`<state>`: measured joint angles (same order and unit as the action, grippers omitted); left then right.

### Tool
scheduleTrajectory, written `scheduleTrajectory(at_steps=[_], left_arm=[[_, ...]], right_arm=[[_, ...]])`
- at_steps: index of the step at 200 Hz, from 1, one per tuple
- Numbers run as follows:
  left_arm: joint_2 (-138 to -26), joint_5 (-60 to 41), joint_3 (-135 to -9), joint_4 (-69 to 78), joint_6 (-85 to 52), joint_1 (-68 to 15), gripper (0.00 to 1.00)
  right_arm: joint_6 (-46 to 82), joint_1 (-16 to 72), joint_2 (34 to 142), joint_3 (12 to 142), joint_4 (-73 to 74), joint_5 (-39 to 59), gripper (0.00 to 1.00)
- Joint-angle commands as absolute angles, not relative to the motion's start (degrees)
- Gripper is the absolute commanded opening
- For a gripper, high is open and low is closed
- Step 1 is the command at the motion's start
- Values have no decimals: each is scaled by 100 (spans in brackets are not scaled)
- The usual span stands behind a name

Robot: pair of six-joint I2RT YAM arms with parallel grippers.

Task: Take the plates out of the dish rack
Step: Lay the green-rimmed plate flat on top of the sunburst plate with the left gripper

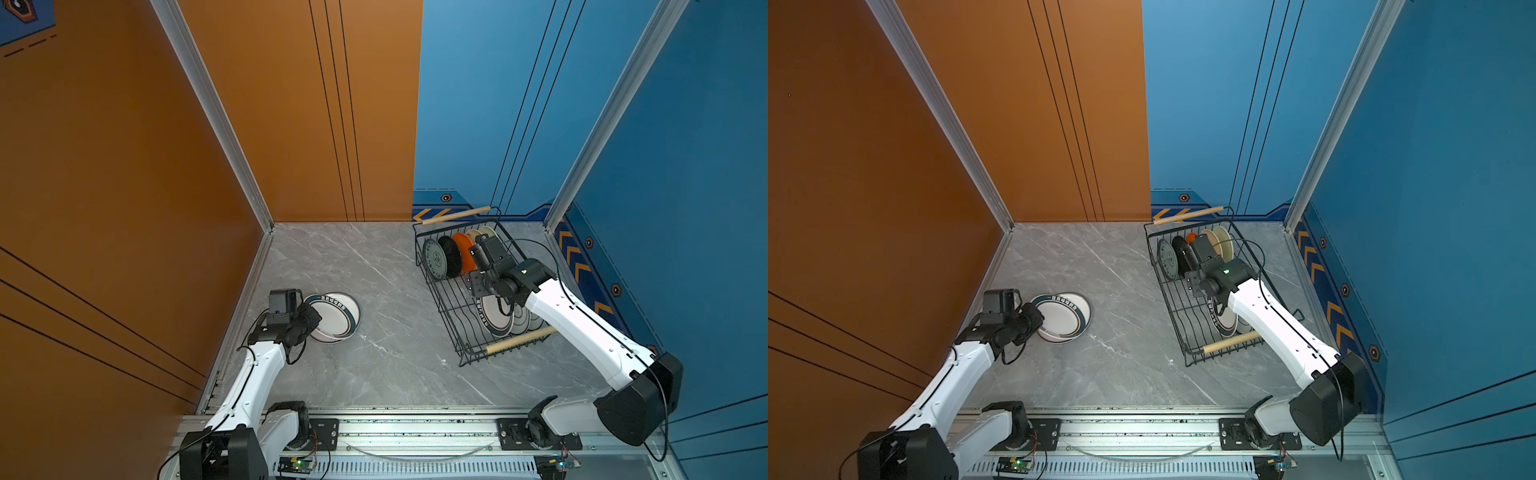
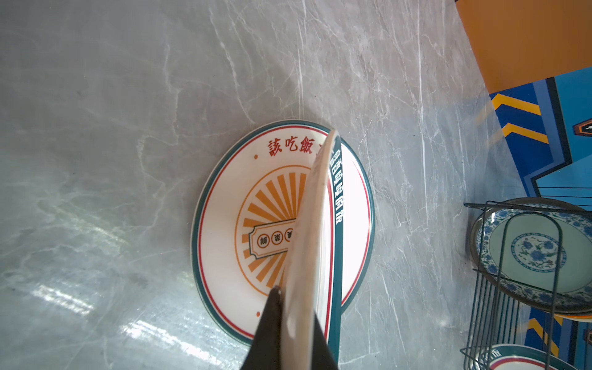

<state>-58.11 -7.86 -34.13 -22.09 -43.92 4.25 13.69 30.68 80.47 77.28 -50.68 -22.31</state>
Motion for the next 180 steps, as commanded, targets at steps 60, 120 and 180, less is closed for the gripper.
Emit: scheduleTrajectory(at_steps=[60,120,180], left_arm=[[-6026,-537,-3331,-2440,-4203,510,14],[-6243,-412,-3305,-2485,-4149,527,21],[-6549,-449,-3337,-2457,-4061,562,28]], right_arm=[[1362,2981,7997,7558,-5256,-1894,83],[1376,2953,7988,7501,-5235,-1800,82],[1372,2944,7981,7466,-5227,-1724,83]])
